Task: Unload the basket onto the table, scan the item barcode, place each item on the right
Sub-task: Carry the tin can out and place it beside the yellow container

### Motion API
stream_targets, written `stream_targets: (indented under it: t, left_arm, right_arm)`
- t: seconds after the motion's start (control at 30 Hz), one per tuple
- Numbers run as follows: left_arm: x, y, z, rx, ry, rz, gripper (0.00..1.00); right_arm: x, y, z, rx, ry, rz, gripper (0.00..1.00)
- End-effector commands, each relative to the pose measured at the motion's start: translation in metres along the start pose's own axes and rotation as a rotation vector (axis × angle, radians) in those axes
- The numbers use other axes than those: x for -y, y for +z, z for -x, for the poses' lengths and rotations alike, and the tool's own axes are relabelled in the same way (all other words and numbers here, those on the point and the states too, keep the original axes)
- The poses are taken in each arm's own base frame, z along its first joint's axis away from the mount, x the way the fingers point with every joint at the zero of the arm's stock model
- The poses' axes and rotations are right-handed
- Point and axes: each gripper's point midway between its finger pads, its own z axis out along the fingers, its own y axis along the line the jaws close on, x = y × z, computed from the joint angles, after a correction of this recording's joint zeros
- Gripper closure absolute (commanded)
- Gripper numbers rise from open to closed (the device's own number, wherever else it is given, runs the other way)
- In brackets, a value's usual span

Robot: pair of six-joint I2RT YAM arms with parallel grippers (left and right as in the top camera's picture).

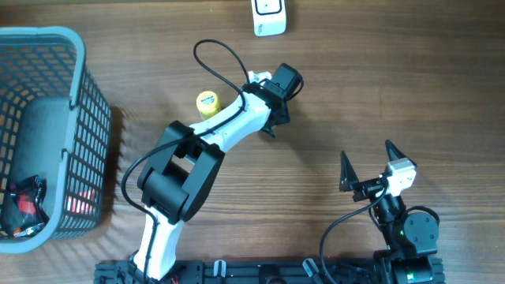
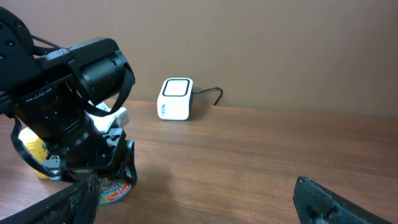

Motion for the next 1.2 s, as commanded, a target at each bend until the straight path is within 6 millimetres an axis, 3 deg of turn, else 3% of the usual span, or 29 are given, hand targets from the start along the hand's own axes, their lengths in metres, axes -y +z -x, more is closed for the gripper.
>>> stream_targets:
  t: [0.0, 0.17, 0.27, 0.33, 0.4, 0.53, 0.67, 1.03, 1.17]
  left_arm:
    - [-0.014, 0.014, 0.007, 0.027, -0.011, 0.055, 0.45]
    - [-0.014, 0.014, 0.007, 0.024, 0.133, 0.055, 0.44]
    - [-0.020, 0.014, 0.003, -0.006, 0.403, 0.079, 0.40]
    - [-0.024, 0.014, 0.001, -0.026, 0.503, 0.090, 0.35]
    - [-0.031, 0.013, -0.003, -0.053, 0.603, 0.112, 0.22]
    - [-0.039, 0.012, -0.009, -0.099, 0.825, 0.131, 0.18]
    - [-0.042, 0.011, -0.012, -0.129, 0.989, 0.130, 0.02]
    - [-0.037, 0.006, -0.013, -0.119, 1.014, 0.122, 0.00]
    - [-0.024, -0.014, -0.009, -0.065, 0.967, 0.102, 0.00]
  right_arm:
    - [0.001, 0.000, 0.001, 0.006, -0.007, -0.010, 0.00]
    - [0.001, 0.000, 0.001, 0.006, -0.007, -0.010, 0.00]
    - [0.001, 0.000, 0.001, 0.006, -0.007, -0.010, 0.00]
    - [0.001, 0.000, 0.001, 0.006, -0.007, -0.010, 0.00]
    - [0.001, 0.000, 0.001, 0.006, -0.007, -0.010, 0.00]
    - [0.001, 0.000, 0.001, 0.006, -0.007, -0.009, 0.00]
    - [0.001, 0.000, 0.001, 0.006, -0.008, -0.010, 0.00]
    - [0.001, 0.000, 0.001, 0.006, -0.007, -0.010, 0.00]
    - [0.001, 0.000, 0.001, 0.006, -0.007, -0.010, 0.00]
